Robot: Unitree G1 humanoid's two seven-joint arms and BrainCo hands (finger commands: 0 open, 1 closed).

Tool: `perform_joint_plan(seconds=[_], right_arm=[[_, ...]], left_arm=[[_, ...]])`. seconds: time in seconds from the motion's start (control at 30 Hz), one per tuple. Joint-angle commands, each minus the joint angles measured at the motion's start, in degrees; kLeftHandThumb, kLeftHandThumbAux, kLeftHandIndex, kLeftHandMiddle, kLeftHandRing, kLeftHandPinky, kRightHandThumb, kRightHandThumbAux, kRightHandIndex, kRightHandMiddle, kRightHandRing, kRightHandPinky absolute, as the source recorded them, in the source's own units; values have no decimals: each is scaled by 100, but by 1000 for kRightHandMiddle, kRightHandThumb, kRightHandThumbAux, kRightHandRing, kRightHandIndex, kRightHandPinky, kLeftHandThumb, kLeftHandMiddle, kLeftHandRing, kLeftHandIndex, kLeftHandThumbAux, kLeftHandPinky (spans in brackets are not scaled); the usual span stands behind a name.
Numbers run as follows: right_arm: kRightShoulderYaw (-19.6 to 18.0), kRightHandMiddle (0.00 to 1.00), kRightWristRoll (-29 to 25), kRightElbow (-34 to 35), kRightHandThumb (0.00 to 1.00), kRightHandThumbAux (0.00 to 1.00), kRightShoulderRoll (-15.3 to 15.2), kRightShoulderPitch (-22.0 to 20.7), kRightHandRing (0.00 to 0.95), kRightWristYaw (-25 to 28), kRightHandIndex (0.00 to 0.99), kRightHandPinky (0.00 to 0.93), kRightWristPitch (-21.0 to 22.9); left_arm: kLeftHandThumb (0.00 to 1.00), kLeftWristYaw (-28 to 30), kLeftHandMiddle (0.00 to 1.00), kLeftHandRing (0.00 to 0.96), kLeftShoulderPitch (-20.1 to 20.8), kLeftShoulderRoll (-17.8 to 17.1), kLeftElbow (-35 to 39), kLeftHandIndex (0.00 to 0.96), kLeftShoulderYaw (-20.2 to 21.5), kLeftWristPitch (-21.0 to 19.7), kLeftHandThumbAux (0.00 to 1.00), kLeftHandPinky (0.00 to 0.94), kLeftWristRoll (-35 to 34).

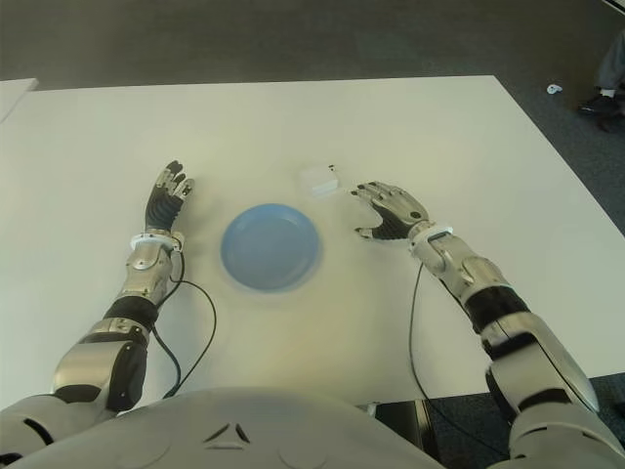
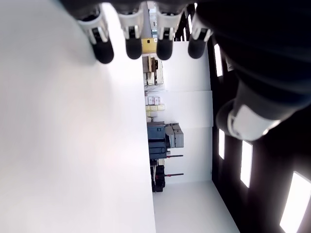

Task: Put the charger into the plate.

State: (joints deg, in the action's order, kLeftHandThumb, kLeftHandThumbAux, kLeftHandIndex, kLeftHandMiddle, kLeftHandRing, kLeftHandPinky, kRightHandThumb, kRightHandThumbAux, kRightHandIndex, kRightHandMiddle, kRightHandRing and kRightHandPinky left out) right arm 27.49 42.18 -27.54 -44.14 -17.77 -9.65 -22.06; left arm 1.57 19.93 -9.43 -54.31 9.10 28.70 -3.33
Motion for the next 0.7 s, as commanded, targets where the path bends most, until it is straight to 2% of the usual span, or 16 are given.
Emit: perform_joint_plan(seconds=[0.03,0.37,0.7], right_arm=[[-291,25,30,857,0,500,-296,652,3,217,0,0,39],[-680,23,20,1480,0,500,-445,1211,1,409,0,0,-167],[-881,14,96,1754,0,504,-433,1403,0,459,0,0,-382]], left_arm=[[0,43,22,7,-138,44,-97,0,-33,-210,573,19,29],[0,32,17,3,-127,5,-132,0,-48,-232,566,15,56],[0,49,15,0,-94,-30,-177,0,-52,-258,558,10,54]])
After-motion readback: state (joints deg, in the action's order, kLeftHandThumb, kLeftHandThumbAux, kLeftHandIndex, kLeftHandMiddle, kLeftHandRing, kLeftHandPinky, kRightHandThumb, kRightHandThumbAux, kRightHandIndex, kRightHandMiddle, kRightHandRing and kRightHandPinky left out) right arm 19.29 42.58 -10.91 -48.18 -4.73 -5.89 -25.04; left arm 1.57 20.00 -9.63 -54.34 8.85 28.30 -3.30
